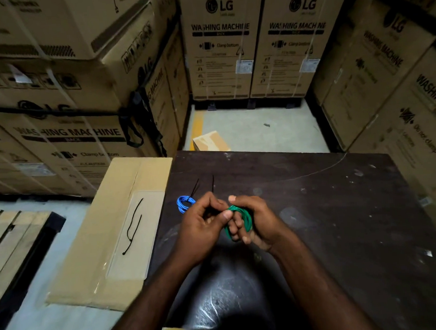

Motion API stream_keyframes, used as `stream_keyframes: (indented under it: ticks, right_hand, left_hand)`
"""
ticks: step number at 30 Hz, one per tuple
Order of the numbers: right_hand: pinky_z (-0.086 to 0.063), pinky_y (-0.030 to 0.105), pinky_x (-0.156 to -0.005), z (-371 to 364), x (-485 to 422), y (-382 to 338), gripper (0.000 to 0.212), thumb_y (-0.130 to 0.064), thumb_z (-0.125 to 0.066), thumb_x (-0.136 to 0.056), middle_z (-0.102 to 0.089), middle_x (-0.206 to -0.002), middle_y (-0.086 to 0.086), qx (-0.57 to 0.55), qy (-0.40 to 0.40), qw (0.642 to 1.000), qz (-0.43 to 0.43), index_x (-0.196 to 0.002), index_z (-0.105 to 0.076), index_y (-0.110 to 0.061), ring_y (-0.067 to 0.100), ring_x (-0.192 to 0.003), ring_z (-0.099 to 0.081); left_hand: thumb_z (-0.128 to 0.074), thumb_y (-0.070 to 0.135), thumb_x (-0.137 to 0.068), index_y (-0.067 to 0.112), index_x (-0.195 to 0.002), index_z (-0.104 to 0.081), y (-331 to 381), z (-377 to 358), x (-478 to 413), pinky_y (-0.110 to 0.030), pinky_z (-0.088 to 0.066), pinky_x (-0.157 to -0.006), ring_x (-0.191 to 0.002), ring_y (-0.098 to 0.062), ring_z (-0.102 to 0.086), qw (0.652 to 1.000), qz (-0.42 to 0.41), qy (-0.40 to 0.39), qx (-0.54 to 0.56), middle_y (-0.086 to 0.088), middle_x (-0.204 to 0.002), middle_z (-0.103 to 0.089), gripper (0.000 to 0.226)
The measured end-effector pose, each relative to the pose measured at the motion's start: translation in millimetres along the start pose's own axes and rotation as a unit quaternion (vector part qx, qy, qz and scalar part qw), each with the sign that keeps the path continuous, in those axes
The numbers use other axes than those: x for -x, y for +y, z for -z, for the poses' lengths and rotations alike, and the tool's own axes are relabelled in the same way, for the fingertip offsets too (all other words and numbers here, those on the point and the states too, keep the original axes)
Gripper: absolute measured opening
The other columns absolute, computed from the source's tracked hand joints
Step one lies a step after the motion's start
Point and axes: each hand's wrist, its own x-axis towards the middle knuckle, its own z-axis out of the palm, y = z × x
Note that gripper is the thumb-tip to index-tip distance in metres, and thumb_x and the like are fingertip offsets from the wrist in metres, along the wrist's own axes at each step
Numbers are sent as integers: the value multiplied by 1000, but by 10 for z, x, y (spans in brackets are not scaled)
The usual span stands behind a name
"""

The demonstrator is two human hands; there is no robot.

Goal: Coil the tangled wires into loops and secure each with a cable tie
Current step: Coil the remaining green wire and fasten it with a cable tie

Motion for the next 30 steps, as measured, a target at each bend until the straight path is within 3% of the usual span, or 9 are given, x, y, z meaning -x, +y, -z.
stream_keyframes:
  ticks: [3, 6, 8, 16, 24, 27, 30]
  right_hand:
    - [-27, 18, -35, -123, -4, 20, 60, -31, -48, -93, -44, -39, 10, 13, 109, 994, 0, -35, -48, -13, 16, -25, -31]
    - [-28, 18, -36, -187, -25, 46, 55, -27, -55, -90, -44, -40, 8, 5, 180, 984, 16, -37, -49, -15, 15, -28, -28]
    - [-30, 19, -35, -187, -37, 41, 48, -25, -61, -87, -44, -41, 6, -5, 202, 979, 10, -41, -51, -12, 12, -27, -29]
    - [-27, 20, -39, -243, -36, 144, 40, -21, -73, -79, -43, -41, 2, -49, 220, 973, 44, -47, -51, -11, 10, -32, -34]
    - [-30, 18, -38, -198, -44, 99, 43, -20, -64, -86, -40, -37, 4, -74, 270, 958, 64, -49, -45, -9, 15, -31, -30]
    - [-29, 17, -34, -74, -33, 8, 47, -20, -52, -89, -42, -39, 7, -28, 244, 969, -6, -43, -46, -11, 14, -26, -28]
    - [-29, 17, -32, 9, -25, -25, 52, -18, -49, -89, -43, -38, 8, 8, 236, 971, -48, -37, -46, -12, 13, -25, -28]
  left_hand:
    - [-60, 0, -84, 11, -77, -48, 4, -56, -12, -24, -50, -65, -66, -12, -60, 999, 3, 19, -32, 0, -73, -64, 18]
    - [-58, -11, -86, 8, -75, -46, -6, -75, -36, -14, -47, -63, -63, -1, -58, 999, 16, 21, -45, 8, -68, -65, 25]
    - [-60, -7, -86, 9, -75, -47, -20, -72, -40, -14, -46, -64, -63, 0, -57, 998, 15, 23, -48, 8, -67, -65, 24]
    - [-62, 12, -81, 25, -69, -51, -126, -65, -28, -22, -42, -61, -62, -5, -52, 997, 26, 58, -44, 9, -61, -59, 21]
    - [-61, -4, -87, 8, -77, -53, -31, -105, -141, -15, -45, -58, -57, -2, -57, 998, 31, -10, -56, 8, -61, -63, 18]
    - [-65, 3, -83, 13, -76, -53, -76, -124, -119, -22, -47, -62, -63, -8, -58, 999, 33, -16, -30, 7, -68, -64, 17]
    - [-66, 6, -80, 16, -75, -54, -148, -173, -74, -20, -44, -64, -66, -4, -54, 998, 25, 2, -57, 12, -71, -62, 16]
